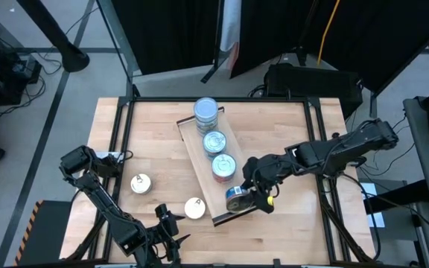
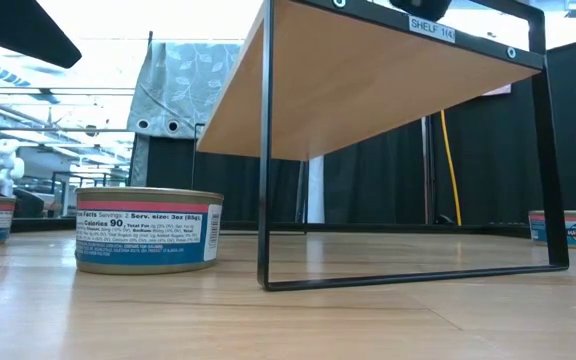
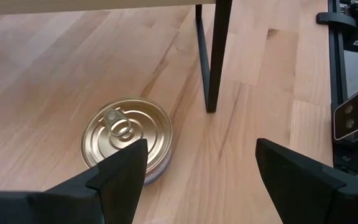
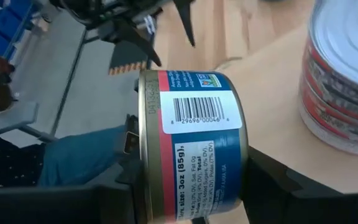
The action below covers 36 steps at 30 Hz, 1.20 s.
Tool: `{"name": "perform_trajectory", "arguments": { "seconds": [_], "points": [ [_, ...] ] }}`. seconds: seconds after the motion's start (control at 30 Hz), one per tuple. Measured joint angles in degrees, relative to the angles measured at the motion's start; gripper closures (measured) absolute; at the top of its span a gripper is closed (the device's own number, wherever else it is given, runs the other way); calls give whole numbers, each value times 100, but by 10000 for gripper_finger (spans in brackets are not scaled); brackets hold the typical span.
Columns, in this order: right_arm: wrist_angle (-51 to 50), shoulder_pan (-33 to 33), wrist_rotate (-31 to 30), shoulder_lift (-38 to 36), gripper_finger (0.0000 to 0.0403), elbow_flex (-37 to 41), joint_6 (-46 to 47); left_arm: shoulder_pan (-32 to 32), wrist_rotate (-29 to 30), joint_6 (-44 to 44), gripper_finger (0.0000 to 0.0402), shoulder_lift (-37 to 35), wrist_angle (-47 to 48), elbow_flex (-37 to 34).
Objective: Stack canned seafood by type on shelf
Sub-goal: Put the top blue and pink tuna can on the shelf
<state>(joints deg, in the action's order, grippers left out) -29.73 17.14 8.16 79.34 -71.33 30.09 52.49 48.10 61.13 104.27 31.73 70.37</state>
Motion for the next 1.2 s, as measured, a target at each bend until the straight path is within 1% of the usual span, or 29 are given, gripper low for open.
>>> {"name": "perform_trajectory", "arguments": {
  "seconds": [0.2, 0.3, 0.5, 0.6, 0.9, 1.03, 1.1, 1.2],
  "points": [
    [-40, -106, 112, 178, 231, 0, 78, 4, -9, -20, 104, 0, 0, 0],
    [-25, -113, 229, 330, 230, 0, 93, 4, -105, -23, 104, 0, 0, 0],
    [43, -148, 209, 493, 226, -11, 224, 15, -142, -47, 104, 0, 4, 0],
    [8, -143, 171, 491, 209, -11, 228, 15, -142, -50, 104, 0, 13, 0],
    [-326, -250, 72, 506, 135, 0, 205, 15, -146, -153, 104, 0, 26, 0],
    [-324, -290, 26, 506, 120, 0, 71, 15, -146, -155, 104, 0, 26, 0],
    [-322, -290, -77, 506, 118, 0, 20, 15, -171, -152, 104, 0, 24, 0],
    [-354, -307, -79, 506, 118, 0, -62, 15, -291, -149, 104, 0, 11, 0]
  ]
}}
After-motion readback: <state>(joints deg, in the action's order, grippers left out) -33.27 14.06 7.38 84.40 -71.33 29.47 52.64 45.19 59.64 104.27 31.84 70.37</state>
